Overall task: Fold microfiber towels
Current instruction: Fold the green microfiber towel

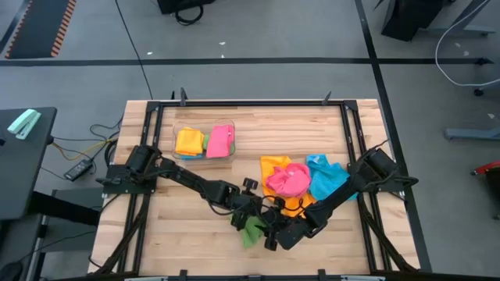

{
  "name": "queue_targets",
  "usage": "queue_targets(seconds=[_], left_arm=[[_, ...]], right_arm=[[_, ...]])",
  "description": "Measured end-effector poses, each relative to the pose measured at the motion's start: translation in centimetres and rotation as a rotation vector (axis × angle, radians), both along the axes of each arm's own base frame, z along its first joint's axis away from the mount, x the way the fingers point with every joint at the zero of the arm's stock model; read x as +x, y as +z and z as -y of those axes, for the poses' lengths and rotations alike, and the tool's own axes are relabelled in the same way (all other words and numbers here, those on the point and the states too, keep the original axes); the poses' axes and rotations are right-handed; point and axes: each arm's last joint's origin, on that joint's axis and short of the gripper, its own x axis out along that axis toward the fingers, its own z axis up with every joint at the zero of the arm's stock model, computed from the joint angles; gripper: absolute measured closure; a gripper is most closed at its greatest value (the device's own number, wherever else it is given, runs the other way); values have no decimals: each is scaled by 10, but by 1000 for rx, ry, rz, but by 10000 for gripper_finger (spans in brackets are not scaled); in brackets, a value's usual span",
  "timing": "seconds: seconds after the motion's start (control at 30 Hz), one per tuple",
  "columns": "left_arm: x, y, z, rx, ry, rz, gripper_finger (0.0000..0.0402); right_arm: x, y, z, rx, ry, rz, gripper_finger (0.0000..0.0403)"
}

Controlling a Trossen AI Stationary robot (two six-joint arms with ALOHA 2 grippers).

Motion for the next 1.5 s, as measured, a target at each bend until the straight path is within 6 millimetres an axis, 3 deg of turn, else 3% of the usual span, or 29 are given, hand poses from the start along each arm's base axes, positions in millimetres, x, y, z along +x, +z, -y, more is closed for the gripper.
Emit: queue_targets(seconds=[0.2, 0.33, 0.57, 0.73, 0.9, 1.1, 1.33, 1.5], left_arm=[[0, 0, 0, 0, 2, -3, 321], [-3, 2, 0, 11, -7, -25, 326], [-17, 47, 15, -3, -48, 9, 331], [-38, 63, 41, -60, -165, -27, 324], [-60, 60, 80, -50, -307, -61, 315], [-83, 53, 119, 208, -398, 25, 272], [-82, 33, 132, 398, -431, 62, 200], [-76, 16, 131, 486, -486, 25, 201]], right_arm=[[-1, -26, 5, 6, -37, -99, 211], [-6, -31, 9, 43, -111, -144, 211], [-8, -32, 10, 100, -167, -160, 211], [-9, -33, 11, 111, -184, -164, 211], [-10, -33, 11, 107, -183, -169, 211], [-10, -34, 11, 106, -181, -170, 211], [-8, -34, 13, 112, -182, -167, 211], [-8, -34, 12, 116, -181, -158, 211]])
